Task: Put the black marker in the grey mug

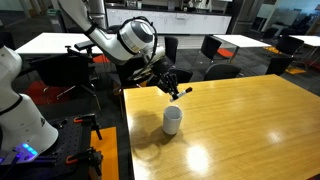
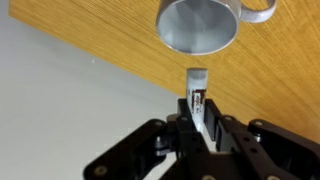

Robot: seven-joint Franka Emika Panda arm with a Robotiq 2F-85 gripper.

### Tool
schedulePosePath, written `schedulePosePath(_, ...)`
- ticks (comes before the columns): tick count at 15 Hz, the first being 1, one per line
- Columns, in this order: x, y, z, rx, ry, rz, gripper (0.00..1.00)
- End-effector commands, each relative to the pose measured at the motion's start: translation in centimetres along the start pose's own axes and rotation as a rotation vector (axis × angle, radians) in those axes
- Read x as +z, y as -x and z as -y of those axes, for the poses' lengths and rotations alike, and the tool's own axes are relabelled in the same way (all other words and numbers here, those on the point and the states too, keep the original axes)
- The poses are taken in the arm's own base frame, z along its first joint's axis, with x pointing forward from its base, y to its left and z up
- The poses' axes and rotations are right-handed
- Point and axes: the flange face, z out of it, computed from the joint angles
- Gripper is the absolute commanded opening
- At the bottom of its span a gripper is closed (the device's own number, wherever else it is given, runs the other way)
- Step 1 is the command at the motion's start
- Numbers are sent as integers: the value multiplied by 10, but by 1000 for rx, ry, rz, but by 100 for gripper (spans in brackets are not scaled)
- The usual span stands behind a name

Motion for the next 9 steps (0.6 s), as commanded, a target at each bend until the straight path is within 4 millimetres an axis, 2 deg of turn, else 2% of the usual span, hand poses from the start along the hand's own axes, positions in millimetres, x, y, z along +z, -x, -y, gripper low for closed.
schedulePosePath(1,1,9,0,37,51,-35,5)
schedulePosePath(9,25,28,14,58,73,-59,5)
